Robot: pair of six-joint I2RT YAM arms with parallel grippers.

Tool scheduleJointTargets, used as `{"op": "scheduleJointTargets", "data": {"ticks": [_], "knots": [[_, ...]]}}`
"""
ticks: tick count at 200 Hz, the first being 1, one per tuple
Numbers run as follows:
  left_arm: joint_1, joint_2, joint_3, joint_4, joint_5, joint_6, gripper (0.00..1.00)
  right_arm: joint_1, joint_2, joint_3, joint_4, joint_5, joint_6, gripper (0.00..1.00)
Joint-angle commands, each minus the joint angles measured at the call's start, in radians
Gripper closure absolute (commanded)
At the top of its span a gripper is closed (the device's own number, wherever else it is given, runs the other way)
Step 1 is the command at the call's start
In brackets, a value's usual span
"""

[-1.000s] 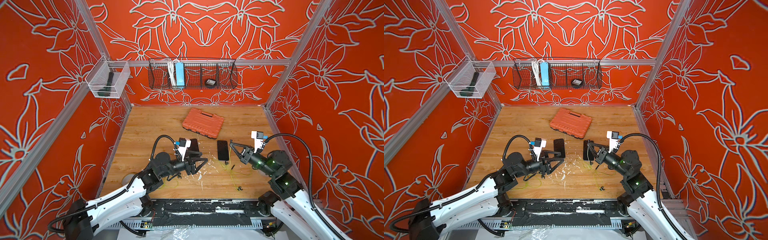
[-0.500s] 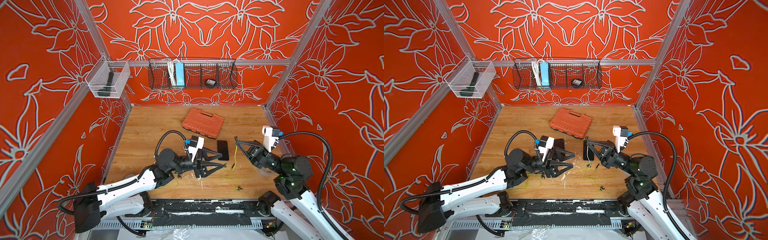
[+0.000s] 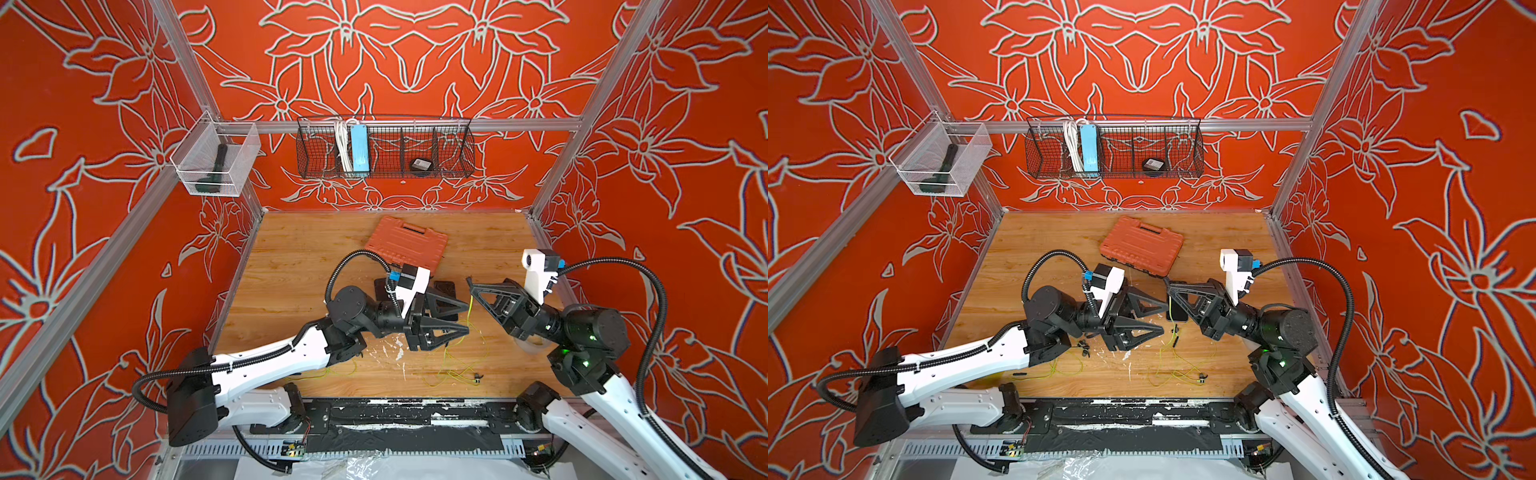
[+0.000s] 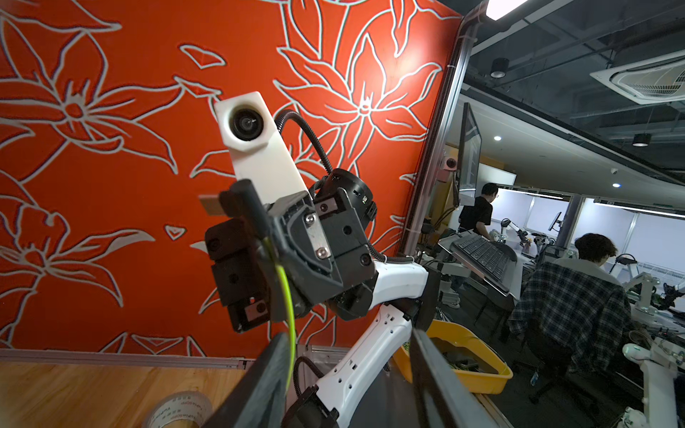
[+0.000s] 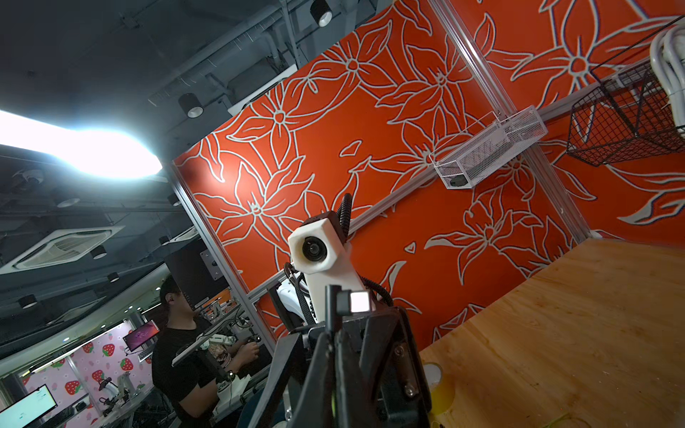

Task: Plug wired earphones into phones
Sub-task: Pick up the wired earphone from the center of the board.

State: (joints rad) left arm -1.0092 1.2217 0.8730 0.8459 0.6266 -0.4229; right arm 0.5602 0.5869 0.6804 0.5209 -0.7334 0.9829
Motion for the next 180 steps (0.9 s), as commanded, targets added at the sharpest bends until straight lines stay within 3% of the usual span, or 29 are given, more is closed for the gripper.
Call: {"op": "scheduleJointTargets", "data": {"ticks": [1,46,78,105,130,155,168,180], "knots": [[-0.005,0.031,0.047,0.011,-0.009,0.006,0.48,0.009,-0.009,0.022,0.012,0.016,-0.018,1.0],[-0.006,0.086,0.081,0.019,-0.01,-0.001,0.57,0.013,-0.023,0.016,-0.005,0.041,-0.029,1.0],[-0.006,0.089,0.081,0.004,-0.041,0.018,0.75,0.013,-0.038,0.016,-0.033,0.047,-0.041,1.0],[-0.006,0.078,0.078,-0.018,-0.062,0.046,1.0,0.013,-0.053,0.016,-0.077,0.058,-0.057,1.0],[-0.006,0.048,0.077,-0.122,-0.153,0.126,1.0,0.013,-0.097,0.016,-0.191,0.127,-0.097,1.0],[-0.006,0.017,0.072,-0.244,-0.281,0.229,1.0,0.013,-0.159,0.038,-0.409,0.263,-0.169,0.47],[-0.006,0.008,0.074,-0.309,-0.342,0.291,1.0,0.013,-0.193,0.058,-0.53,0.352,-0.212,0.33],[-0.006,0.005,0.082,-0.371,-0.405,0.343,1.0,0.013,-0.21,0.108,-0.685,0.464,-0.246,0.3]]}}
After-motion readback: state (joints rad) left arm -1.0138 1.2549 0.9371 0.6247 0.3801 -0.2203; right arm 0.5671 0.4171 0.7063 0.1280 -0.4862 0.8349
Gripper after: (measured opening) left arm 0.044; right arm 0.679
